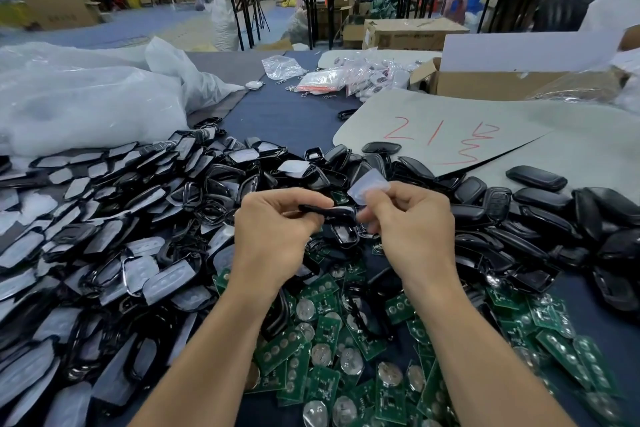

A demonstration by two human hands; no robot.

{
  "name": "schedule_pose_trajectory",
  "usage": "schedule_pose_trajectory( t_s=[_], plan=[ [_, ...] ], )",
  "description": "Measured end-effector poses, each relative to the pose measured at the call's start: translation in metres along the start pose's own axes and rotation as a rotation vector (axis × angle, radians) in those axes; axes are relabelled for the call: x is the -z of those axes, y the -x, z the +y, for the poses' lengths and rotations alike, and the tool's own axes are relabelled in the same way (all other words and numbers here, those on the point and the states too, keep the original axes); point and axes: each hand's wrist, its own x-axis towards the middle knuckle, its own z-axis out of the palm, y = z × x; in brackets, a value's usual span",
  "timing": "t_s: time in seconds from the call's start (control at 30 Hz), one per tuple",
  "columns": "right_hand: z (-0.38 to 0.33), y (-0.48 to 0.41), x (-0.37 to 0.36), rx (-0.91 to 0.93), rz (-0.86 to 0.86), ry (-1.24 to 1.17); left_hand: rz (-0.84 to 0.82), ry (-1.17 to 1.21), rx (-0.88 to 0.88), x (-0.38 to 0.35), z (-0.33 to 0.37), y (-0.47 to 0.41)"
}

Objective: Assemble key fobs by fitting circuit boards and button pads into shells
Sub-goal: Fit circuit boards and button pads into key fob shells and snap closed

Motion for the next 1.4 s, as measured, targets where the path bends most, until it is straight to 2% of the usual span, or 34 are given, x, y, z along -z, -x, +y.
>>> schedule_pose_trajectory(
  t_s=[0.1,0.17,0.23,0.27,0.3,0.37,0.43,0.5,0.57,0.63,0.77,0.87,0.97,1.03,1.1,1.23,1.4],
  plan=[
    [0.0,0.0,-0.002,0.059,-0.015,0.084,0.04,0.002,-0.053,0.001,0.0,-0.001],
    [0.0,0.001,-0.003,0.103,-0.165,0.117,0.058,0.145,-0.074,0.005,0.002,-0.004],
    [-0.002,0.006,-0.007,0.175,-0.367,0.267,0.029,0.344,-0.053,0.011,0.005,-0.009],
    [-0.002,0.008,-0.01,0.211,-0.412,0.332,0.001,0.428,-0.037,0.014,0.005,-0.011],
    [-0.001,0.008,-0.011,0.229,-0.378,0.346,-0.031,0.491,-0.029,0.016,0.004,-0.013],
    [-0.003,0.007,-0.008,0.164,-0.208,0.206,-0.094,0.551,-0.045,0.02,0.002,-0.015],
    [-0.005,0.001,0.0,-0.021,-0.155,-0.146,-0.161,0.538,-0.092,0.02,0.003,-0.013],
    [-0.013,0.001,0.007,-0.243,-0.301,-0.465,-0.217,0.478,-0.131,0.018,0.003,-0.011],
    [-0.015,0.0,0.011,-0.368,-0.494,-0.517,-0.254,0.425,-0.153,0.015,0.004,-0.009],
    [-0.016,0.001,0.011,-0.408,-0.613,-0.482,-0.269,0.402,-0.167,0.014,0.004,-0.008],
    [-0.012,0.001,0.004,-0.476,-0.491,-0.568,-0.271,0.362,-0.151,0.014,0.006,-0.004],
    [-0.01,0.004,-0.001,-0.442,-0.415,-0.56,-0.255,0.325,-0.114,0.011,0.008,-0.002],
    [-0.007,0.006,-0.004,-0.33,-0.295,-0.502,-0.201,0.402,-0.044,0.009,0.007,-0.001],
    [-0.002,0.005,-0.004,-0.192,-0.189,-0.345,-0.178,0.524,0.096,0.011,0.005,-0.003],
    [0.0,0.004,-0.004,-0.065,-0.121,-0.158,-0.196,0.525,0.215,0.01,0.005,-0.003],
    [0.0,0.006,-0.005,0.059,-0.125,-0.042,-0.239,0.359,0.2,0.003,0.004,0.001],
    [0.001,0.005,-0.005,-0.13,-0.264,-0.261,-0.125,0.371,0.208,0.006,0.004,0.0]
  ],
)
